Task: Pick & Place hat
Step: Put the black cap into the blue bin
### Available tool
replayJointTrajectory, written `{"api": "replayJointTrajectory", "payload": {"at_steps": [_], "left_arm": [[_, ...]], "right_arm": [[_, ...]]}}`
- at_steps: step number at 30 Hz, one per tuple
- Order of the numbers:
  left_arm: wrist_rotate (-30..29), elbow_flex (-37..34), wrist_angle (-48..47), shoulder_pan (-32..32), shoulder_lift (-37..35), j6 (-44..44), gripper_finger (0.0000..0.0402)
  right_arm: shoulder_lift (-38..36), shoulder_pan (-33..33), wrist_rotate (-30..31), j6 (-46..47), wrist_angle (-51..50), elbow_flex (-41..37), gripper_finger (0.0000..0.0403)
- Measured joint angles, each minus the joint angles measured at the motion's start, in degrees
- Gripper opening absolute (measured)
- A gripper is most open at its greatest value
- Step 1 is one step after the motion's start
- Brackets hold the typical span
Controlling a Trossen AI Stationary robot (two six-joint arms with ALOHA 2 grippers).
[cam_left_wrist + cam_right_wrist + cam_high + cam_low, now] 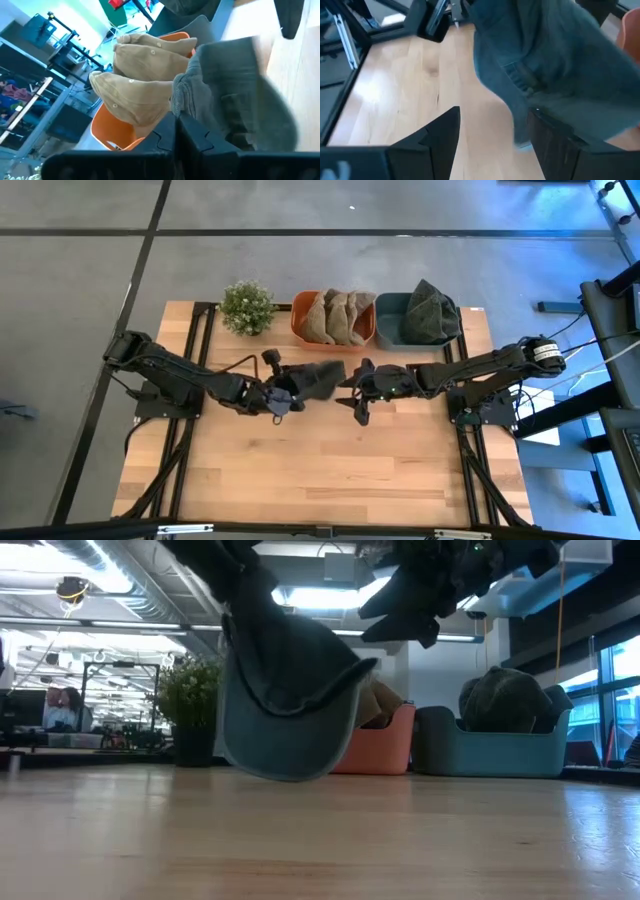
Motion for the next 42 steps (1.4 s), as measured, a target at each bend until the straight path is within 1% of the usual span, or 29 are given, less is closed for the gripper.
{"api": "replayJointTrajectory", "payload": {"at_steps": [3, 6, 7, 9, 11, 12, 14, 18, 20, 22, 25, 27, 30, 35, 37, 42], "left_arm": [[-0.71, 0.02, -0.2, 0.0, 1.16, -0.07, 0.0003], [-4.71, 0.14, -0.72, 0.0, 3.05, 4.0, 0.0003], [-5.64, 0.9, -2.1, 0.0, 3.7, 6.34, 0.0003], [-8.1, 3.63, -8.02, 0.0, 4.76, 10.32, 0.0003], [-9.99, 7.31, -14.17, 0.08, 5.48, 11.26, 0.0003], [-9.95, 8.91, -16.78, 0.28, 5.52, 10.89, 0.0003], [-8.45, 11.51, -19.12, 0.74, 5.48, 10.06, 0.0003], [-8.87, 13.12, -19.65, 0.62, 5.45, 12.14, 0.0003], [-6.45, 13.2, -18.79, 0.42, 5.45, 10.35, 0.0003], [-1.73, 13.22, -18.79, 0.27, 6.29, 5.71, 0.0003], [5.0, 13.2, -18.6, 0.26, 8.8, -2.22, 0.0003], [8.85, 13.22, -16.83, 0.26, 10.7, -7.25, 0.0003], [14.44, 13.2, -13.47, 0.26, 14.62, -11.58, 0.0003], [19.57, 13.2, -3.8, 0.39, 20.31, -12.55, 0.0012], [21.43, 13.2, 0.61, 0.39, 22.18, -11.28, 0.0018], [24.72, 13.2, 8.09, 0.39, 24.73, -7.74, 0.0024]], "right_arm": [[-1.37, -0.02, 0.03, -0.3, -3.63, 0.0, 0.0229], [-3.85, -0.02, 1.9, -0.11, -8.58, 0.02, 0.0229], [-4.84, 0.0, 3.0, -0.06, -9.48, 0.02, 0.0229], [-6.83, -0.02, 5.57, -0.05, -10.96, 0.02, 0.0229], [-8.84, -0.02, 7.5, -0.13, -11.95, 0.02, 0.0229], [-9.59, -0.02, 8.06, -0.17, -12.26, 0.02, 0.0229], [-10.94, -0.02, 8.84, -0.13, -13.2, 0.02, 0.0229], [-11.99, -0.02, 9.4, -0.22, -14.39, 0.02, 0.0229], [-11.99, -0.02, 9.4, -0.22, -14.87, 0.02, 0.0229], [-11.94, -0.02, 9.44, -0.3, -15.87, 0.02, 0.0229], [-11.88, -0.02, 9.44, -0.31, -16.62, 0.02, 0.0229], [-11.87, -0.02, 9.44, -0.31, -16.64, 0.02, 0.0229], [-11.86, -0.02, 9.44, -0.33, -16.68, 0.02, 0.0229], [-11.86, -0.02, 9.42, -0.18, -17.51, 0.02, 0.0229], [-11.86, -0.02, 9.18, 0.11, -18.5, 0.04, 0.0229], [-11.83, -0.02, 8.93, 2.88, -22.53, 0.04, 0.0229]]}}
